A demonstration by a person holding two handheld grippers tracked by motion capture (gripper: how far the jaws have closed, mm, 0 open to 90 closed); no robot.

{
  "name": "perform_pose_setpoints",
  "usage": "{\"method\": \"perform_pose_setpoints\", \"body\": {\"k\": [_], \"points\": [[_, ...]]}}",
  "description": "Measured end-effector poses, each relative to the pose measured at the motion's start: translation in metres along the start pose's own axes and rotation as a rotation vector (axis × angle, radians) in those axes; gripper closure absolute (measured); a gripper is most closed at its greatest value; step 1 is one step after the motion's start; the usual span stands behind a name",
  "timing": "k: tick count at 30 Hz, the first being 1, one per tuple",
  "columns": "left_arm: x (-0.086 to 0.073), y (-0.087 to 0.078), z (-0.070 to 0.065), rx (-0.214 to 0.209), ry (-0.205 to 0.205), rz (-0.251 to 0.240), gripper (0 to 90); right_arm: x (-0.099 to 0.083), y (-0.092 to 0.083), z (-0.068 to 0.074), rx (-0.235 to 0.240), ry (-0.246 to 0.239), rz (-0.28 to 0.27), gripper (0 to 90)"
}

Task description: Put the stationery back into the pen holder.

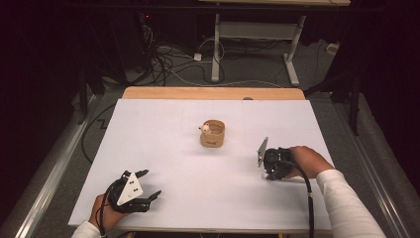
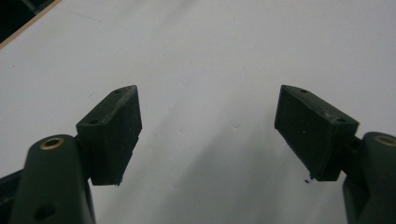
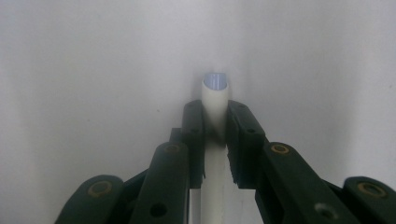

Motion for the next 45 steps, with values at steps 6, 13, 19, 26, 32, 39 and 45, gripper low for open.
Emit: {"method": "perform_pose_setpoints", "body": {"k": [6, 13, 19, 26, 32, 39, 45], "points": [[0.001, -0.001, 0.0, 0.005, -0.004, -0.006, 22.4, 0.001, -0.016, 0.007, -0.06, -0.019, -0.102, 78.6], [0.001, -0.001, 0.0, 0.007, 0.002, -0.003, 22.3, -0.009, -0.049, 0.01, -0.174, 0.034, -0.312, 78.6], [0.001, -0.001, 0.001, 0.011, -0.004, -0.009, 22.3, -0.019, -0.077, 0.011, -0.26, 0.12, -0.509, 78.7], [0.002, -0.003, 0.001, 0.017, -0.005, -0.017, 22.3, -0.024, -0.095, 0.008, -0.367, 0.215, -0.696, 78.7], [0.002, -0.004, 0.002, 0.022, -0.005, -0.024, 22.3, -0.02, -0.109, 0.006, -0.451, 0.29, -0.866, 78.7], [0.002, -0.007, 0.003, 0.027, -0.01, -0.035, 22.3, -0.008, -0.118, 0.005, -0.501, 0.353, -1.011, 78.8], [0.002, -0.009, 0.004, 0.029, -0.007, -0.038, 22.3, 0.005, -0.121, 0.0, -0.509, 0.388, -1.075, 78.7]]}}
Point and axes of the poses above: each handheld gripper's, and its own axes: y roughly forward along the jaws, x roughly out of its top, z roughly to its left, the point moved 3 cm from there along y, roughly forward along the jaws, and after that the axes turned 1 degree about x, right-handed, at the moved point
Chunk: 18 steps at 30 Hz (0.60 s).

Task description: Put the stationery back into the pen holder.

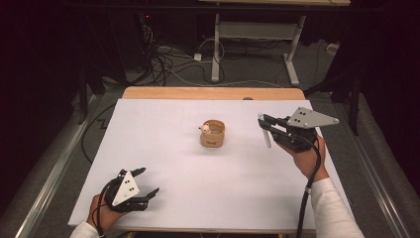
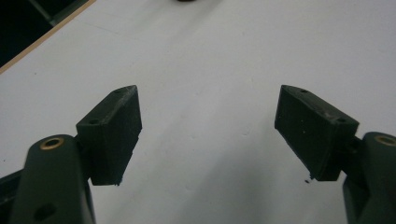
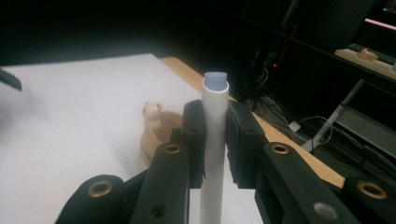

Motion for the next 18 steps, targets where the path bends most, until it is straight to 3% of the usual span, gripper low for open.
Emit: {"method": "perform_pose_setpoints", "body": {"k": [9, 18], "points": [[0.0, -0.001, 0.001, 0.001, -0.002, -0.006, 22.3, 0.012, 0.019, 0.004, -0.049, 0.04, -0.064, 78.7], [-0.001, -0.001, 0.001, -0.001, -0.003, -0.007, 22.3, 0.02, 0.037, 0.005, -0.057, 0.085, -0.126, 78.7]]}}
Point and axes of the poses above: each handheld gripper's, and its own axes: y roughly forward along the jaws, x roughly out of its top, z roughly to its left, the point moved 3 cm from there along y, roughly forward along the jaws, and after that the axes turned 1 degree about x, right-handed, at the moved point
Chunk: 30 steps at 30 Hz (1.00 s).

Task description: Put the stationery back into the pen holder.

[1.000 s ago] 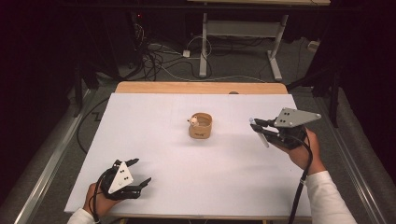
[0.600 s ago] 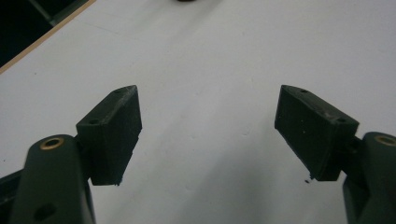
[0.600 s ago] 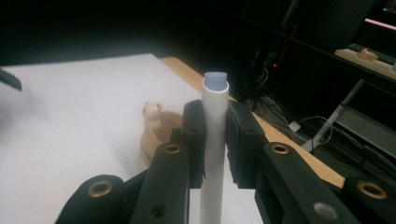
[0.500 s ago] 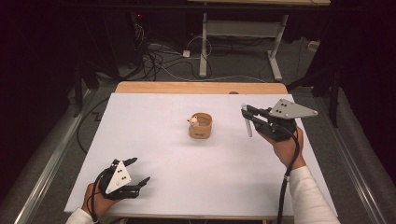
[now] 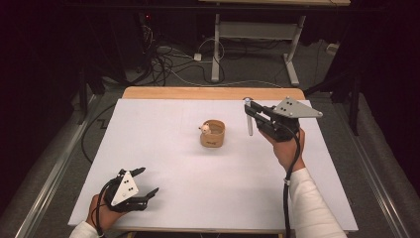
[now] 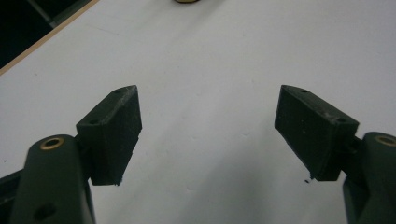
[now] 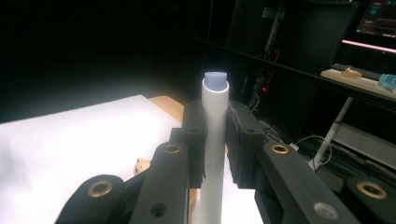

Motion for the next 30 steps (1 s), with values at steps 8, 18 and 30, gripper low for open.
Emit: {"method": "perform_pose_setpoints", "body": {"k": [8, 18, 30], "points": [[0.0, 0.0, 0.0, -0.002, -0.002, -0.005, 22.3, 0.0, 0.02, 0.002, -0.007, 0.045, -0.043, 78.7], [-0.001, -0.001, 0.001, -0.008, -0.007, -0.01, 22.3, -0.002, 0.046, 0.008, -0.005, 0.072, -0.064, 78.7], [-0.001, -0.001, 0.001, -0.012, -0.004, -0.012, 22.3, -0.001, 0.072, 0.013, 0.007, 0.08, -0.072, 78.7]]}}
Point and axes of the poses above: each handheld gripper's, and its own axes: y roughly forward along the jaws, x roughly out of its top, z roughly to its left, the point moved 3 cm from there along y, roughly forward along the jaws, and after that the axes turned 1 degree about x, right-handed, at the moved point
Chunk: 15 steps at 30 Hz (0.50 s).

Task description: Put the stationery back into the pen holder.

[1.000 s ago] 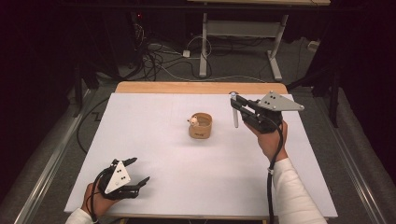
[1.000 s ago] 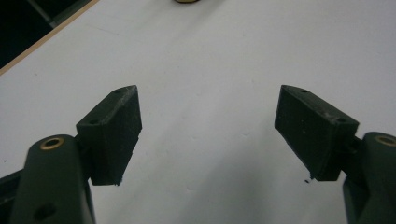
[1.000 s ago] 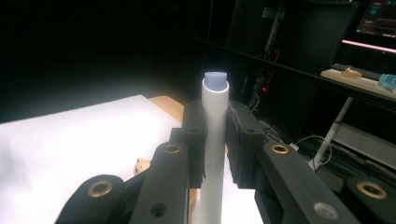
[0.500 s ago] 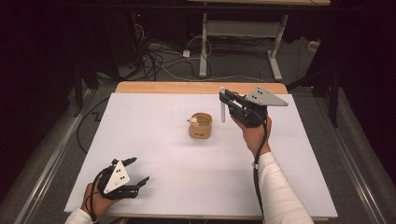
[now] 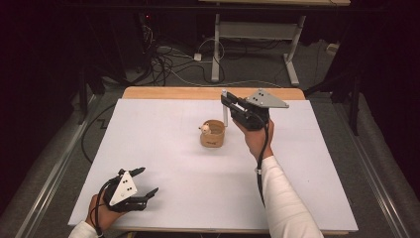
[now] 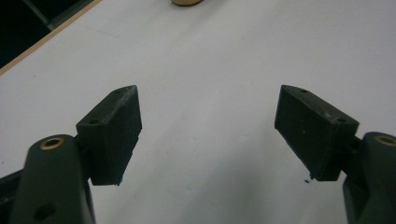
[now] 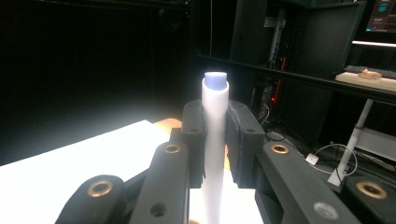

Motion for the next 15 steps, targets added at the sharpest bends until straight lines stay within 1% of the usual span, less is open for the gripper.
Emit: {"method": "perform_pose_setpoints", "body": {"k": [1, 2, 3, 5, 12, 15], "points": [[0.0, 0.0, 0.0, -0.001, -0.001, -0.002, 22.3, 0.0, 0.002, 0.001, 0.004, -0.002, 0.0, 78.7], [0.0, 0.0, 0.0, -0.002, 0.0, -0.001, 22.3, -0.001, 0.005, 0.002, 0.006, 0.006, 0.003, 78.7], [0.0, 0.0, 0.0, -0.003, 0.0, -0.001, 22.3, -0.002, 0.007, 0.003, 0.006, -0.002, 0.007, 78.7], [0.0, 0.0, -0.001, -0.005, 0.001, -0.001, 22.3, -0.003, 0.01, 0.004, 0.01, 0.008, 0.008, 78.7], [-0.001, 0.0, 0.0, -0.007, -0.001, -0.006, 22.3, -0.011, 0.021, 0.003, 0.009, 0.018, 0.02, 78.7], [-0.001, 0.0, 0.0, -0.008, -0.003, -0.005, 22.3, -0.015, 0.025, 0.002, 0.003, 0.036, 0.027, 78.7]]}}
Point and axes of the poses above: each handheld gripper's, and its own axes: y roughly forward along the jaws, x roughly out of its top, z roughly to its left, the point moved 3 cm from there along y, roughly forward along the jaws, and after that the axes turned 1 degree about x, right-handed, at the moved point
